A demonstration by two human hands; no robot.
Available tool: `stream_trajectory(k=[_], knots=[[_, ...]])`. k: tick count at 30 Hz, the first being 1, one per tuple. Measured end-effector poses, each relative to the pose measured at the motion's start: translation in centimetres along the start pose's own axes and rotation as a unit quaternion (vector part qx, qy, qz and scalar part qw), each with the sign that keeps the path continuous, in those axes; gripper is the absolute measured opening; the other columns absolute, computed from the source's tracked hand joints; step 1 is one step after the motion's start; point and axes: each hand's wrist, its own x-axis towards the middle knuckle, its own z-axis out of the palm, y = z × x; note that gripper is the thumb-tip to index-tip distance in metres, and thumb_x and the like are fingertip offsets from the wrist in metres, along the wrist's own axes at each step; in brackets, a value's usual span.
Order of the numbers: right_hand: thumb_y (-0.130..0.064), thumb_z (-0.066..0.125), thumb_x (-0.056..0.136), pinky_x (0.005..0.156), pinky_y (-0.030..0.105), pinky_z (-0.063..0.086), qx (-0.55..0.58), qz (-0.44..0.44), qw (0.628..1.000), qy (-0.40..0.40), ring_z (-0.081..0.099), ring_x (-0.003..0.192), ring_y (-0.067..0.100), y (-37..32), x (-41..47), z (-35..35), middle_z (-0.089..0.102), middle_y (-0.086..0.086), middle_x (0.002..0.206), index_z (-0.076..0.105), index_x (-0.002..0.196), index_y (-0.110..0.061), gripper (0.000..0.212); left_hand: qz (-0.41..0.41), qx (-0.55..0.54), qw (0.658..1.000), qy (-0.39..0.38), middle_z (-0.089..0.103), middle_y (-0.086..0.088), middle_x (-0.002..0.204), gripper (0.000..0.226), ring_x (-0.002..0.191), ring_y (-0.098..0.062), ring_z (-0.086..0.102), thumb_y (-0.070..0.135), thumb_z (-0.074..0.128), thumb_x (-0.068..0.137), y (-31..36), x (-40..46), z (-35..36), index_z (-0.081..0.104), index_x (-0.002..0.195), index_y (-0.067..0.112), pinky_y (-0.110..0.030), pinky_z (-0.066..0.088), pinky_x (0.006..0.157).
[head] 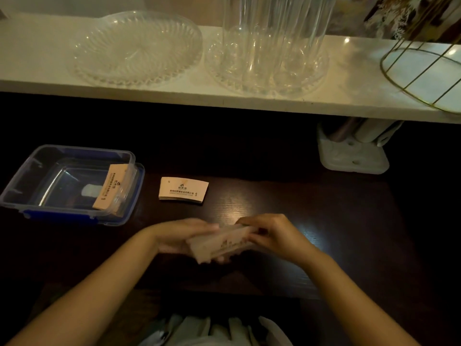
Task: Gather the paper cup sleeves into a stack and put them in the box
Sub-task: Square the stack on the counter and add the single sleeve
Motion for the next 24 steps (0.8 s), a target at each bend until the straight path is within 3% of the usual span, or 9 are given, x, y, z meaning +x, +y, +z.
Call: stream_trajectory(k=[3, 6, 10, 13, 15, 17, 19, 21, 24], knots=[[-0.013, 0.068, 0.081, 0.072, 0.014, 0.055, 0.065, 0.136, 0.988, 0.023, 0.066, 0.087, 0.010, 1.2, -0.1, 0.2, 0.066, -0.010, 0.094, 0.065, 0.112, -0.018, 0.032, 0.090, -0.164, 0.968, 0.167, 0.067, -0.009, 0.110, 0.055, 0.104, -0.019, 0.062, 0.053, 0.043, 0.080, -0.7, 0.5, -0.1, 0.060, 0.113, 0.012, -0.029, 0.050, 0.081], [-0.016, 0.066, 0.082, 0.073, 0.026, 0.059, 0.065, 0.220, 0.973, 0.039, 0.065, 0.083, 0.010, 2.0, -0.1, 1.5, 0.071, 0.001, 0.100, 0.064, 0.114, -0.019, 0.032, 0.123, -0.114, 0.923, 0.347, 0.058, -0.003, 0.123, 0.044, 0.105, -0.013, 0.055, 0.043, 0.036, 0.091, -2.1, 2.5, 1.5, 0.051, 0.122, 0.015, -0.026, 0.042, 0.089], [-0.014, 0.064, 0.084, 0.072, 0.033, 0.053, -0.069, 0.184, 0.970, 0.140, 0.064, 0.082, 0.021, 1.6, -0.4, 4.3, 0.069, 0.009, 0.099, 0.059, 0.120, -0.019, 0.037, 0.172, -0.120, 0.823, 0.528, 0.059, -0.005, 0.120, 0.037, 0.108, -0.014, 0.052, 0.030, 0.044, 0.091, -3.7, 5.5, 4.3, 0.052, 0.124, 0.015, -0.028, 0.040, 0.091], [-0.010, 0.064, 0.083, 0.058, 0.037, 0.055, -0.111, 0.148, 0.965, 0.186, 0.065, 0.074, 0.026, 1.7, -1.0, 6.3, 0.066, 0.010, 0.096, 0.056, 0.123, -0.018, 0.041, 0.213, -0.186, 0.770, 0.571, 0.061, -0.009, 0.121, 0.035, 0.104, -0.013, 0.056, 0.023, 0.054, 0.087, -4.3, 6.7, 5.0, 0.056, 0.120, 0.014, -0.026, 0.044, 0.088], [-0.007, 0.064, 0.083, 0.057, 0.037, 0.057, -0.124, 0.140, 0.963, 0.196, 0.066, 0.075, 0.027, 2.3, -1.5, 7.2, 0.066, 0.012, 0.100, 0.052, 0.128, -0.018, 0.048, 0.222, -0.194, 0.769, 0.567, 0.058, -0.011, 0.127, 0.038, 0.112, -0.017, 0.055, 0.021, 0.055, 0.087, -4.8, 7.3, 5.1, 0.053, 0.124, 0.014, -0.034, 0.044, 0.098], [-0.001, 0.059, 0.085, 0.073, 0.037, 0.058, -0.133, 0.152, 0.960, 0.192, 0.063, 0.099, 0.030, 3.0, -2.0, 8.2, 0.057, 0.018, 0.124, 0.037, 0.138, -0.020, 0.061, 0.217, -0.178, 0.781, 0.558, 0.052, -0.010, 0.134, 0.041, 0.121, -0.020, 0.049, 0.020, 0.051, 0.089, -5.2, 7.8, 5.3, 0.048, 0.129, 0.015, -0.041, 0.039, 0.105], [0.012, 0.051, 0.082, 0.088, 0.035, 0.051, -0.114, 0.178, 0.958, 0.197, 0.047, 0.125, 0.031, 3.2, -2.1, 9.5, 0.033, 0.019, 0.147, 0.013, 0.144, -0.025, 0.082, 0.210, -0.150, 0.796, 0.547, 0.047, -0.006, 0.138, 0.039, 0.127, -0.019, 0.043, 0.023, 0.044, 0.092, -5.9, 8.2, 5.5, 0.046, 0.131, 0.018, -0.043, 0.035, 0.108], [0.018, 0.047, 0.081, 0.089, 0.033, 0.050, -0.081, 0.194, 0.952, 0.224, 0.042, 0.129, 0.030, 2.7, -2.0, 10.4, 0.019, 0.016, 0.154, 0.001, 0.142, -0.030, 0.090, 0.213, -0.135, 0.816, 0.521, 0.045, -0.001, 0.138, 0.040, 0.128, -0.015, 0.040, 0.023, 0.040, 0.094, -6.6, 8.3, 5.5, 0.042, 0.133, 0.020, -0.035, 0.033, 0.108], [0.012, 0.046, 0.086, 0.088, 0.034, 0.051, -0.051, 0.211, 0.944, 0.248, 0.045, 0.127, 0.030, 2.4, -1.7, 10.8, 0.020, 0.015, 0.154, 0.000, 0.140, -0.033, 0.084, 0.206, -0.069, 0.849, 0.482, 0.046, 0.007, 0.129, 0.050, 0.122, -0.005, 0.040, 0.003, 0.043, 0.090, -7.4, 7.9, 4.8, 0.035, 0.137, 0.015, -0.008, 0.035, 0.092]])
